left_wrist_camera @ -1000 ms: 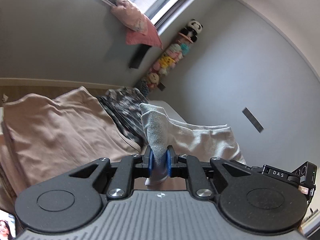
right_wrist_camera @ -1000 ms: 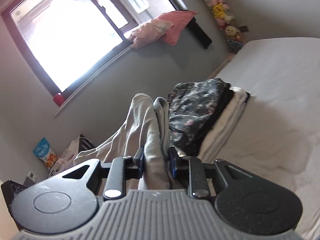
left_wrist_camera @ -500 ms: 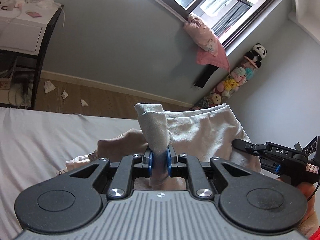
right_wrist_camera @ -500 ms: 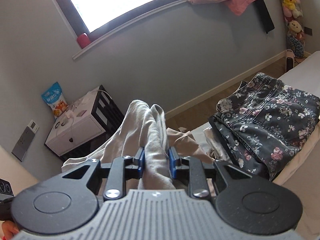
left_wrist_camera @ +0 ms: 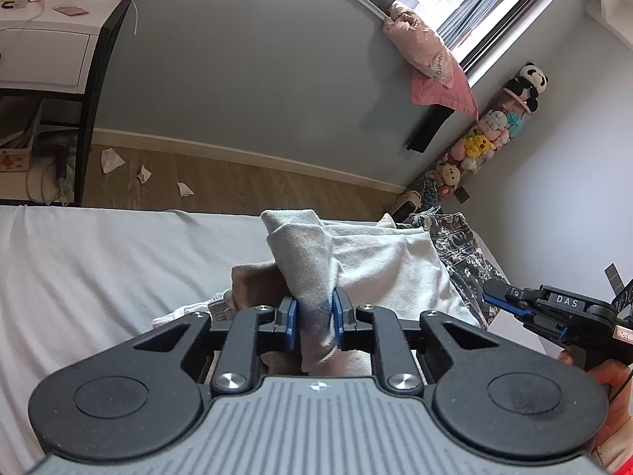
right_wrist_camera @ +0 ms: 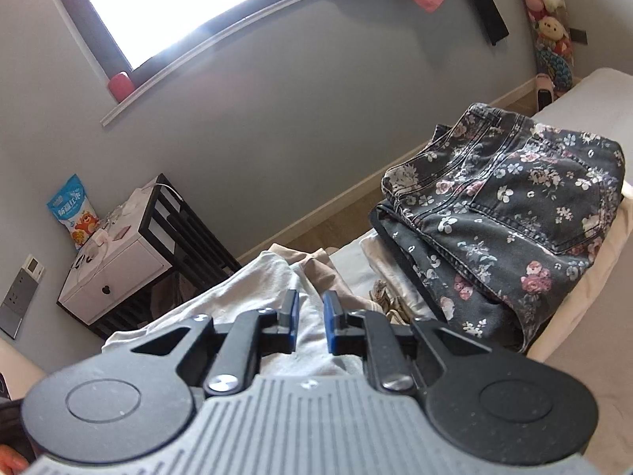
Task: Fold clothes
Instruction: 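Carry the folded garment with both grippers onto the clothes stack, then open both grippers and smooth the garment on the stack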
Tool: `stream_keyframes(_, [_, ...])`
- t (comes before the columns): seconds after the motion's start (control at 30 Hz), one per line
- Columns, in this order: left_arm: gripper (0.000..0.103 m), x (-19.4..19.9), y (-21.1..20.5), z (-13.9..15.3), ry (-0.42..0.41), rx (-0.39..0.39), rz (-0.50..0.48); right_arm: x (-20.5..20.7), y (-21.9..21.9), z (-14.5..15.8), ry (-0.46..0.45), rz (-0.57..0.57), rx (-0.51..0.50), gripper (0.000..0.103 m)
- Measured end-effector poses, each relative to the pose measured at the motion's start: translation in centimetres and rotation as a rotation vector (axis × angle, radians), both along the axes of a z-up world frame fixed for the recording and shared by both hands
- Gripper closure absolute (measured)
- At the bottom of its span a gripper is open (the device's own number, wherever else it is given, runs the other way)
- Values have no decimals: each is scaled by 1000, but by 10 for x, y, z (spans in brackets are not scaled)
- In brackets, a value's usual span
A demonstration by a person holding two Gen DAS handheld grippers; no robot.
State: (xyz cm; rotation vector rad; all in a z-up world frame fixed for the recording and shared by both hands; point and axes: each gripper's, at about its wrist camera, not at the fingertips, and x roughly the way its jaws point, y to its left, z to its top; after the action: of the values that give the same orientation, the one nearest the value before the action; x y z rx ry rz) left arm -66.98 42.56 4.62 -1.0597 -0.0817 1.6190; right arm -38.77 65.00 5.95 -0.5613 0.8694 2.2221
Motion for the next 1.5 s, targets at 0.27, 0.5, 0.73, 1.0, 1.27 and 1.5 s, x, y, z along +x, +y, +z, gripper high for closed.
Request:
stream_keyframes(0.27, [80, 6, -19, 32, 142, 36, 14, -11, -33, 7, -94, 51, 129, 80])
stream_keyframes(0.5, [77, 20, 12, 49, 328, 35, -111, -30, -63, 6, -154, 136, 222, 63])
stream_keyframes(0.73, [74, 22, 38, 16, 332, -51, -173, -40, -65, -19, -220, 135, 201, 60])
stream_keyframes(1.0, [73, 17, 45, -15, 327, -114, -176, -51, -59, -44, -237, 146, 168, 59])
stream_keyframes(1.27, [73, 21, 36, -7, 330, -90, -189, -52, -65, -43, -242, 125, 173, 59])
stream_keyframes(1.5, [72, 43, 16, 11, 366, -31, -231, -41, -91, -21, -224, 120, 252, 59])
